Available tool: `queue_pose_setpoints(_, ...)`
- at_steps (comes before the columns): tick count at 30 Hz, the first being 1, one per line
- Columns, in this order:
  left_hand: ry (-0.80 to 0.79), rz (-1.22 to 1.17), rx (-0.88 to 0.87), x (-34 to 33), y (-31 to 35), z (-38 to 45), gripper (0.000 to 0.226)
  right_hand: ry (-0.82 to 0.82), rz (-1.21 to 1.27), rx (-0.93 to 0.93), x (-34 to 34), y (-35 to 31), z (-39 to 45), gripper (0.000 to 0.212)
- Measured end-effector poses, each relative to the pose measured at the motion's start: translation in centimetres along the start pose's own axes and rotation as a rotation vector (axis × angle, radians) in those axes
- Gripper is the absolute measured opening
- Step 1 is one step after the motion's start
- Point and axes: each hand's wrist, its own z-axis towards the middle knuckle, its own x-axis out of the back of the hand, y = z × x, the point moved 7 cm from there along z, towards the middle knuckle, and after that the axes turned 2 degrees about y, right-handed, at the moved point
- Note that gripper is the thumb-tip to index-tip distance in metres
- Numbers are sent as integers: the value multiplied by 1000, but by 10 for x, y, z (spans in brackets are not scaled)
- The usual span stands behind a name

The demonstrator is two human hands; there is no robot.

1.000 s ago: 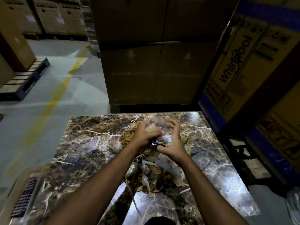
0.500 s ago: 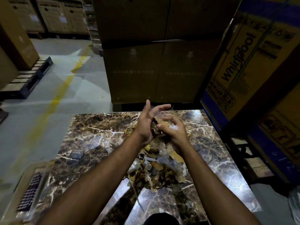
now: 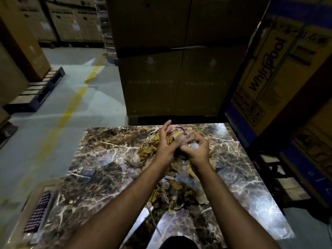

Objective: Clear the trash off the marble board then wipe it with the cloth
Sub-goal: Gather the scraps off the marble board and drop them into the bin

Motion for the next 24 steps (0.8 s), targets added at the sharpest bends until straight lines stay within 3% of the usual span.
queue_pose_setpoints(4,-14,-180,323,-4,-32,-11,97,-3,51,64,1,0,-5,18)
queue_pose_setpoints(6,-11,-243,374,-6,-41,-13,108,-35,40,107,0,-2,-10,23)
queue_pose_setpoints(10,72,-355,257,-7,-37,-14,116,-114,-55,309,3,-14,-13,45)
queue_pose_setpoints(13,79,-371,116,-14,-24,-18,117,-165,-61,386,3,-23,-12,40)
queue_pose_setpoints(15,114,-353,64,-18,-20,-21,111,-200,-87,460,1,-32,-16,32)
queue_pose_setpoints(18,222,-342,-19,-10,-20,-23,87,-293,-160,540,-6,-38,-21,37)
queue_pose_setpoints(20,326,-352,-45,6,-24,-26,82,-426,-178,490,-16,-27,-22,47)
queue_pose_setpoints(22,422,-338,-55,22,-28,-34,79,-546,-24,304,-30,-13,-26,49)
queue_pose_setpoints(24,497,-320,-85,35,-30,-44,77,-514,95,200,-44,-7,-31,48)
